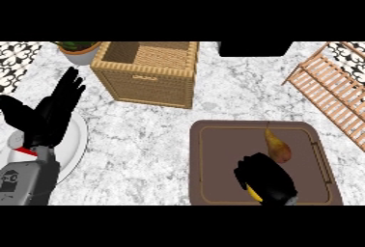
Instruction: Pick the lemon from the tray and place it in the tiered shelf
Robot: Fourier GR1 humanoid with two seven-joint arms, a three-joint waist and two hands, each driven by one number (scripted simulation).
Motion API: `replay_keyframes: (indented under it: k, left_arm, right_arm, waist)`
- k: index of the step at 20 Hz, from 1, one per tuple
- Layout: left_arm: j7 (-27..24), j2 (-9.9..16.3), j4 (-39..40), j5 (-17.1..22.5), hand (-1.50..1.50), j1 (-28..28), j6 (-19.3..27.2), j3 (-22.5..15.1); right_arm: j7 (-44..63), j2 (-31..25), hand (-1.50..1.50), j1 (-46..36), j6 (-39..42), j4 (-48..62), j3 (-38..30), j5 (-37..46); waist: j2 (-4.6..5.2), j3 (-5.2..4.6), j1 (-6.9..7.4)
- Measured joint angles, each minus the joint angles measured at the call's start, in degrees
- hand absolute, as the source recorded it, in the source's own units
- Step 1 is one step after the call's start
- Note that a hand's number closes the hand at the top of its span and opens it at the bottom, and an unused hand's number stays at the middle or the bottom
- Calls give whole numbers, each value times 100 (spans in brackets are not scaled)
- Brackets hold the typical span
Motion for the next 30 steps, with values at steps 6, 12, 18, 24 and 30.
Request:
replay_keyframes:
  k: [6, 12, 18, 24, 30]
  left_arm:
    - [-46, 42, -37, -15, 0, 97, 3, 71]
    - [-92, -4, -37, -54, 0, 175, 47, 73]
    - [-18, -36, -165, -70, 0, 160, 29, 3]
    - [-32, -4, -167, -40, 0, 183, -38, 38]
    - [24, -49, -168, -84, 0, 87, -7, -17]
  right_arm:
    - [613, 404, 150, 1734, -576, -1317, 284, -194]
    - [630, 771, 150, 2797, -962, -3050, 307, -1122]
    - [953, 1028, 150, 3186, -1002, -4292, 58, -1574]
    - [1350, 1299, 150, 2820, -869, -4431, -560, -1650]
    - [1952, 1397, 150, 1830, -443, -4429, -1689, -1736]
  waist:
    - [5, 25, -108]
    - [14, 43, -129]
    - [29, 44, -56]
    - [52, 41, 1]
    - [68, 40, 39]
